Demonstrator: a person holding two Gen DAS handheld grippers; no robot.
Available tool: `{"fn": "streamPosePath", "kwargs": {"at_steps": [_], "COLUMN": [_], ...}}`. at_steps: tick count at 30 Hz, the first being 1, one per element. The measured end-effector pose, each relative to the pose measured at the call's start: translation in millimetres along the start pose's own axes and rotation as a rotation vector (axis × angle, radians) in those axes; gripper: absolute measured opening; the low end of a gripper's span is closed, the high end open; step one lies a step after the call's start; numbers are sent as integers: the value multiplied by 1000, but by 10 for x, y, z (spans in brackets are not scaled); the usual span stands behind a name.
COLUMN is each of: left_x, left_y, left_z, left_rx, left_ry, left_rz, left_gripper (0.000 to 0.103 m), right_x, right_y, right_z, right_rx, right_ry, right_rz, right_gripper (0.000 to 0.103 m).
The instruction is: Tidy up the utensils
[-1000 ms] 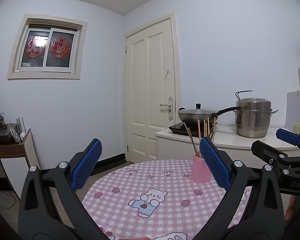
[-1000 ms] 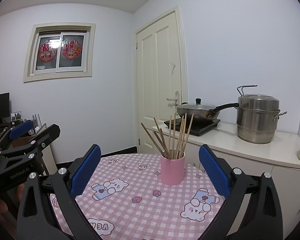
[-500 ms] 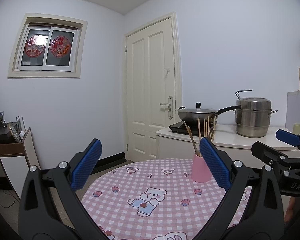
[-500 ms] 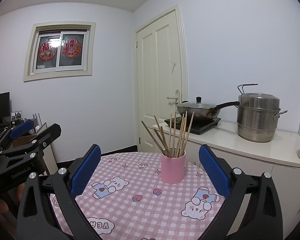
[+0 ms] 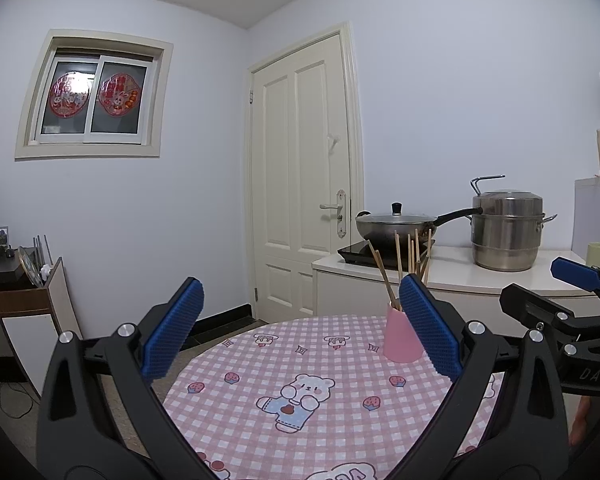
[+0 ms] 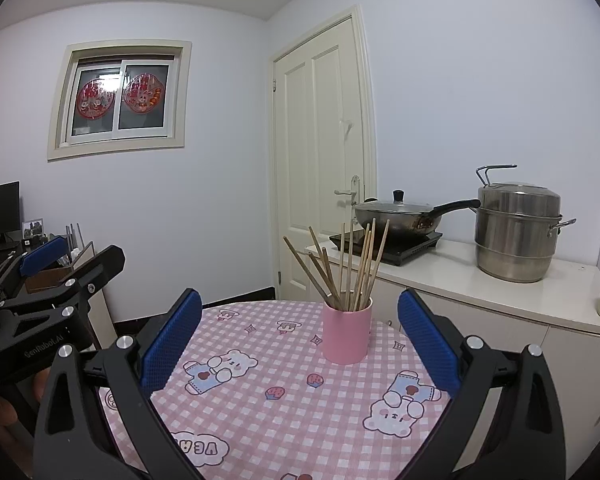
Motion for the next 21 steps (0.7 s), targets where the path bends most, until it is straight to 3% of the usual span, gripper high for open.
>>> {"fn": "streamPosePath", "kwargs": {"at_steps": [21], "left_x": [27], "left_y": [-3], "left_z": [8], "left_rx": [-3], "left_ry": [-4], "left_rz": [11], "left_gripper": [96], "right_x": [-12], "right_y": [10], "right_z": [-11], "right_rx": [-3], "right_ry": [-1], "right_rz": [-2], "right_gripper": [95]}}
Point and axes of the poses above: each gripper's, at about its wrist camera, not at the fingertips, and z roughly the way its jaws point, x to its right, y to its underside, the point moved 5 cm from there along z, roughly the way its jaws point, and after that the axes turned 11 degrees about y, right-handed, at the moved point
